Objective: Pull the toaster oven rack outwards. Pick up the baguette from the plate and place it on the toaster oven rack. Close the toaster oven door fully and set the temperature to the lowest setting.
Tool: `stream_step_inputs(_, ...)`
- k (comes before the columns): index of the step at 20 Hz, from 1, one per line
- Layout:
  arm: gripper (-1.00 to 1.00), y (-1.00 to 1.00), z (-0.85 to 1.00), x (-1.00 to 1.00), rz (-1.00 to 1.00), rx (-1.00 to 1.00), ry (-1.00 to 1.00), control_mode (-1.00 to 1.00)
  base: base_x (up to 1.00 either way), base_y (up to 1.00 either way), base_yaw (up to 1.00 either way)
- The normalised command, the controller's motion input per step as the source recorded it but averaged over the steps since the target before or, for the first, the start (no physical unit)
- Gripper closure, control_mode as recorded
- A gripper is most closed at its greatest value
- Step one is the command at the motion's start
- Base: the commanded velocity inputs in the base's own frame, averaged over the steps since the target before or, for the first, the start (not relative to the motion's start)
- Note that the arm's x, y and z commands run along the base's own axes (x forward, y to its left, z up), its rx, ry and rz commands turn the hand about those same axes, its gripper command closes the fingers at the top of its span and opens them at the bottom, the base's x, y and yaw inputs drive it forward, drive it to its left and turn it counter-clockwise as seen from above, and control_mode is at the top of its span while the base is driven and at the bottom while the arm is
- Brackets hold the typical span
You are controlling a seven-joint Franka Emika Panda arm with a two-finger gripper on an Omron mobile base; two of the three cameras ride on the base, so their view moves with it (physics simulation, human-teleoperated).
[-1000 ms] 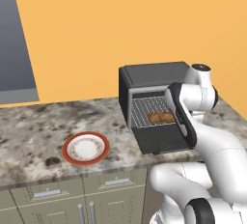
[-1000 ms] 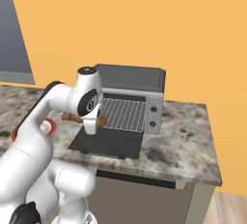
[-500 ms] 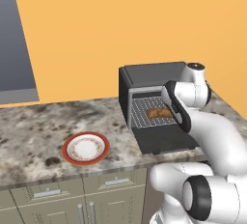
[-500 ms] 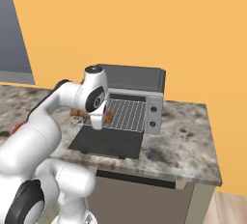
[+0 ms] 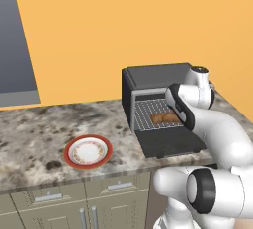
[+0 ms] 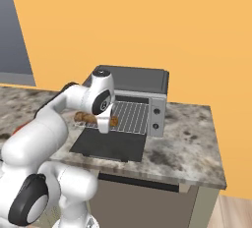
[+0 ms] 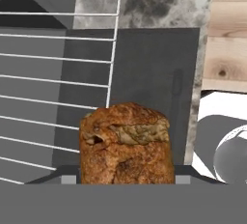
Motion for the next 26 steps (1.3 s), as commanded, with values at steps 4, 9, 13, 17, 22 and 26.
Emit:
stream_step_inputs(4, 1.0, 0.0, -0.18, 0.0, 0.04, 0.0, 0.0, -1.0, 0.0, 0.0, 0.0)
stream_step_inputs(9, 1.0, -0.06, -0.06, 0.0, 0.05, 0.0, -0.01, -1.0, 0.0, 0.0, 0.0)
stream_step_inputs(13, 1.0, -0.09, 0.0, 0.1, 0.04, 0.0, 0.0, -1.0, 0.0, 0.0, 0.0)
stream_step_inputs(17, 1.0, -0.07, 0.0, 0.2, 0.03, 0.0, 0.0, -1.0, 0.0, 0.0, 0.0)
stream_step_inputs(22, 1.0, -0.01, 0.0, 0.22, 0.01, 0.0, 0.0, -1.0, 0.0, 0.0, 0.0)
stream_step_inputs(26, 1.0, 0.0, 0.0, 0.23, 0.0, 0.0, 0.0, -1.0, 0.0, 0.0, 0.0)
